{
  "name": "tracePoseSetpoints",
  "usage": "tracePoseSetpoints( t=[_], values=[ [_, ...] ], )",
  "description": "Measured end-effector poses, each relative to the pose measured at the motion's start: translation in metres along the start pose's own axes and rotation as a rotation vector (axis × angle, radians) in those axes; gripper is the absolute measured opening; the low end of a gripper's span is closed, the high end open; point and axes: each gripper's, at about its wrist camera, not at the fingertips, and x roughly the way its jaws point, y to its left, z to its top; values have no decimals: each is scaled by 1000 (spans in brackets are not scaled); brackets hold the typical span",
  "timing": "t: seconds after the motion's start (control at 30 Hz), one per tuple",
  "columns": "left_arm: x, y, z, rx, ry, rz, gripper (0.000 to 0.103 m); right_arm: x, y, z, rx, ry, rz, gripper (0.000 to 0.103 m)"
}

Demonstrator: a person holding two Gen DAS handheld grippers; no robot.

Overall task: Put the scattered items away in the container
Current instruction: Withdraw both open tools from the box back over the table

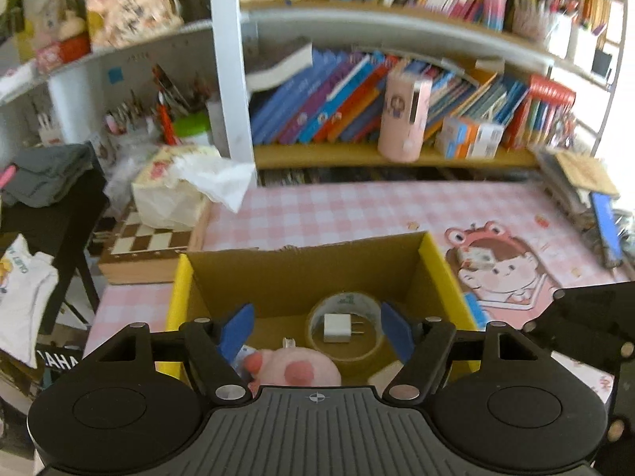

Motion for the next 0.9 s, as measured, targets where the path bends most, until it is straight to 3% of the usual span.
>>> tracePoseSetpoints(
  t=[0.5, 0.9],
  values=[
    [-119, -19, -88, -30, -129, 97, 78, -95, 44, -74, 105, -100, -138, 50],
    [-152, -50, -160, -48, -65, 75, 83, -114, 85, -138, 200, -27, -168, 50]
  ],
)
